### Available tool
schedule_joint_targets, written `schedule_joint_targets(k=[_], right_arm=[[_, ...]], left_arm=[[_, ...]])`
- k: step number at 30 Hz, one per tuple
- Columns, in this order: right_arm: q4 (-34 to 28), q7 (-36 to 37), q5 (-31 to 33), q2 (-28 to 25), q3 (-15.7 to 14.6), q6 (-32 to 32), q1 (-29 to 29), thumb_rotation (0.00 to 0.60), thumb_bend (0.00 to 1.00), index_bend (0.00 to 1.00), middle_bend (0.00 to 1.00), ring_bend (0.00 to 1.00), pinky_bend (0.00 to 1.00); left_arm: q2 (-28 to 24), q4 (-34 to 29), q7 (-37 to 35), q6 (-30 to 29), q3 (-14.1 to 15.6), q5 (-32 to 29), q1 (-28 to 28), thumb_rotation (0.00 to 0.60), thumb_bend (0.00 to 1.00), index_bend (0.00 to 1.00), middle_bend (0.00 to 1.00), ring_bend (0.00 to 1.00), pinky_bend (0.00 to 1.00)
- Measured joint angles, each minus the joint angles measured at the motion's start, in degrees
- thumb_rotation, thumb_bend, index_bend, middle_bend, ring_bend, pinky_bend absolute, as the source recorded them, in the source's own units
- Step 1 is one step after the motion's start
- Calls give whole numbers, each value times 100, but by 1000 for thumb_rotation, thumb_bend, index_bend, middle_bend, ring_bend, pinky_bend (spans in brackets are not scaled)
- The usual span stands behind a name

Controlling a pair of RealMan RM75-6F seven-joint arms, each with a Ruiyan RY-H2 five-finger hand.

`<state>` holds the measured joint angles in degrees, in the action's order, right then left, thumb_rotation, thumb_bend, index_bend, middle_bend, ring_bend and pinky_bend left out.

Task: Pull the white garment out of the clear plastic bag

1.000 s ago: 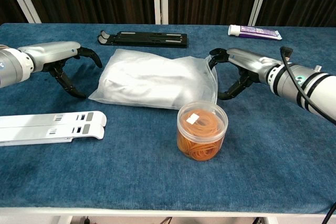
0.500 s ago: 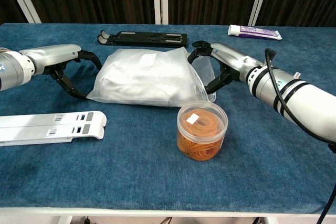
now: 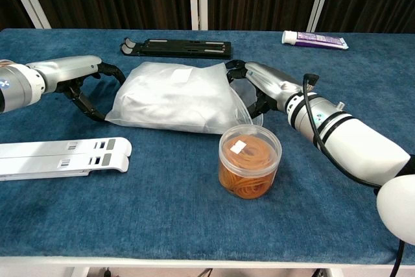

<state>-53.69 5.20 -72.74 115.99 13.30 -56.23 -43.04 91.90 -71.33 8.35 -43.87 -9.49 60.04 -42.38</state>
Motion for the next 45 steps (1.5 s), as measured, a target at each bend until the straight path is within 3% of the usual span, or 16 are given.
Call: schedule_joint_targets(k=[3, 7, 13, 21, 28, 34, 41, 45], right_arm=[[595, 89, -95, 307, 53, -152, -81, 600, 589, 661, 193, 0, 0], [1275, 339, -241, 608, 108, -334, -177, 600, 626, 716, 222, 0, 0], [1706, 695, -427, 711, 96, -463, -199, 600, 623, 762, 236, 0, 0], [2034, 899, -405, 709, 89, -320, -135, 600, 541, 839, 252, 0, 0], [2306, 1151, -374, 800, 144, -271, -126, 600, 535, 841, 253, 0, 0], [2415, 1234, -318, 850, 213, -194, -146, 600, 529, 841, 253, 0, 0], [2473, 1285, -225, 853, 323, -114, -173, 600, 529, 841, 253, 0, 0], [2513, 1305, -196, 863, 347, -65, -180, 600, 527, 841, 253, 0, 0]], left_arm=[[-75, -90, 7, -74, 18, 37, 31, 600, 91, 247, 128, 74, 125], [-238, -267, -33, -225, 36, 109, 118, 600, 91, 247, 128, 74, 125], [-461, -475, -223, -486, 108, 323, 317, 600, 92, 247, 128, 74, 125], [-447, -441, -409, -761, 309, 763, 509, 600, 91, 253, 129, 74, 125], [-158, -66, -730, -994, 360, 1160, 562, 600, 92, 323, 163, 74, 125], [187, 349, -1300, -1468, 481, 1989, 559, 600, 92, 356, 172, 74, 125], [780, 1358, -1831, -2192, 722, 3024, 452, 600, 91, 357, 172, 74, 125], [1076, 1973, -2051, -2433, 806, 3258, 378, 600, 91, 370, 172, 75, 125]])
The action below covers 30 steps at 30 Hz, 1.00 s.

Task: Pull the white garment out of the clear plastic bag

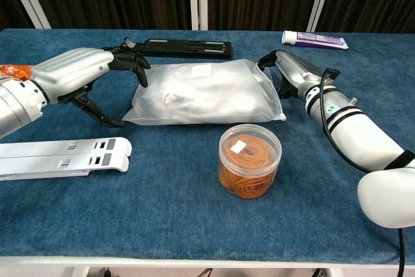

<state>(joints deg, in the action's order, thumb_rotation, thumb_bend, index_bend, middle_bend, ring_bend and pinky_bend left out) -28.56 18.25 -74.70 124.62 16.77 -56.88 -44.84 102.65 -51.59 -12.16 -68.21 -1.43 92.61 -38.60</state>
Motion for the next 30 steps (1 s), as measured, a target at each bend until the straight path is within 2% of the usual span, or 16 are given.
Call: schedule_joint_targets(k=[8, 14, 20, 24, 30], right_arm=[[94, -3, 32, 44, 39, 55, -44, 600, 527, 841, 253, 0, 0], [139, 8, 47, 78, 59, 75, -68, 600, 525, 841, 253, 0, 0], [158, 10, 43, 88, 52, 88, -71, 600, 523, 841, 254, 0, 0], [163, 5, 47, 84, 57, 101, -76, 600, 524, 841, 254, 0, 0], [170, 21, 52, 87, 55, 127, -75, 600, 523, 841, 254, 0, 0]], left_arm=[[522, 1161, -298, -412, 174, 402, -155, 600, 92, 423, 185, 75, 125], [817, 1534, -806, -678, 206, 480, -195, 600, 91, 429, 185, 75, 125], [1121, 2149, -857, -808, 237, 540, -291, 600, 94, 431, 185, 75, 126], [1179, 2378, -718, -797, 330, 563, -294, 600, 97, 432, 185, 75, 124], [1110, 2387, -683, -791, 408, 530, -179, 600, 115, 433, 185, 75, 123]])
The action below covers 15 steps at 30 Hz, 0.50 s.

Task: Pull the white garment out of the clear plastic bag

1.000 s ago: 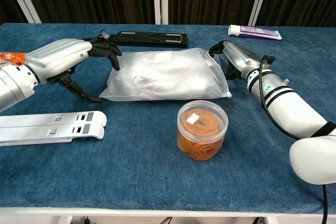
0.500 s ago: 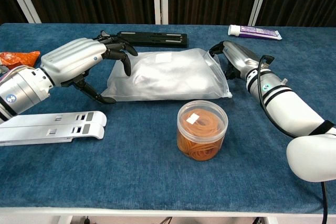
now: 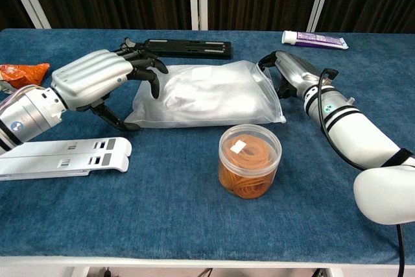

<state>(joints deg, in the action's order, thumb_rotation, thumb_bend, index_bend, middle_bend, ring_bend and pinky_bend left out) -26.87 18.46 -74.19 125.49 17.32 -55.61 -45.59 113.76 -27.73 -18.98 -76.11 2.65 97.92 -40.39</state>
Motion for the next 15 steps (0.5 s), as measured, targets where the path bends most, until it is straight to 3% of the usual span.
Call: schedule_joint_targets(k=[15], right_arm=[[13, 8, 19, -8, 18, -5, 12, 600, 523, 841, 254, 0, 0]], left_arm=[[38, -24, -380, 16, -14, -124, 23, 600, 276, 459, 185, 75, 123]])
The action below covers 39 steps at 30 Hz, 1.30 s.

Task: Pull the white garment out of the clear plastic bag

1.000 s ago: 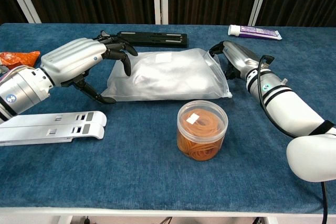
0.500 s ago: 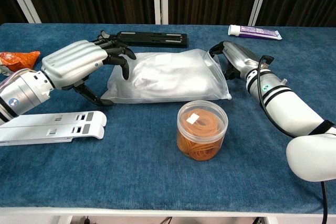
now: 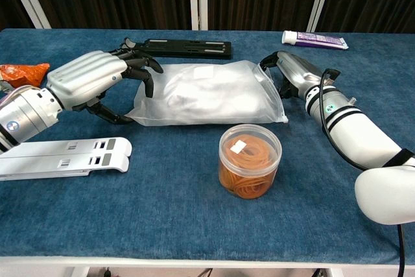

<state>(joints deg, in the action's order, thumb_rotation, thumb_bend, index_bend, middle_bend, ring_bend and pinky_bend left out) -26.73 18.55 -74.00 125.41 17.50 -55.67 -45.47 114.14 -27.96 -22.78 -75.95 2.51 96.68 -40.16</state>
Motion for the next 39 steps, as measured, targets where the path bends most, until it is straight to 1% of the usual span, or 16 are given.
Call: schedule_joint_targets(k=[6, 8, 14, 19, 24, 32, 39], right_arm=[[25, -14, 19, 11, 21, 12, -15, 600, 523, 841, 254, 0, 0], [31, -15, 25, 12, 25, 15, -15, 600, 523, 841, 254, 0, 0], [28, 10, 30, 2, 35, 16, -18, 600, 529, 841, 254, 0, 0], [-4, 26, 14, -20, 32, -21, -20, 600, 626, 841, 258, 0, 0], [-69, 62, -1, -70, 33, -109, 8, 600, 694, 844, 270, 0, 0], [-383, 89, -87, -273, 4, -369, 92, 600, 697, 863, 285, 0, 0], [-1039, 30, -206, -676, -51, -739, 277, 600, 698, 877, 295, 0, 0]], left_arm=[[101, 87, -120, -42, 12, 15, -51, 600, 297, 464, 194, 77, 127], [136, 138, -162, -63, 6, 11, -63, 600, 327, 487, 208, 86, 132], [224, 278, -305, -169, -5, -8, -55, 600, 460, 564, 252, 109, 137], [274, 379, -436, -253, -4, -29, -10, 600, 522, 609, 277, 118, 138], [258, 419, -485, -343, -23, -70, 36, 600, 527, 628, 283, 120, 138], [149, 337, -523, -424, -23, -117, 153, 600, 527, 630, 283, 119, 137], [24, 214, -526, -395, -19, -190, 293, 600, 527, 630, 283, 120, 137]])
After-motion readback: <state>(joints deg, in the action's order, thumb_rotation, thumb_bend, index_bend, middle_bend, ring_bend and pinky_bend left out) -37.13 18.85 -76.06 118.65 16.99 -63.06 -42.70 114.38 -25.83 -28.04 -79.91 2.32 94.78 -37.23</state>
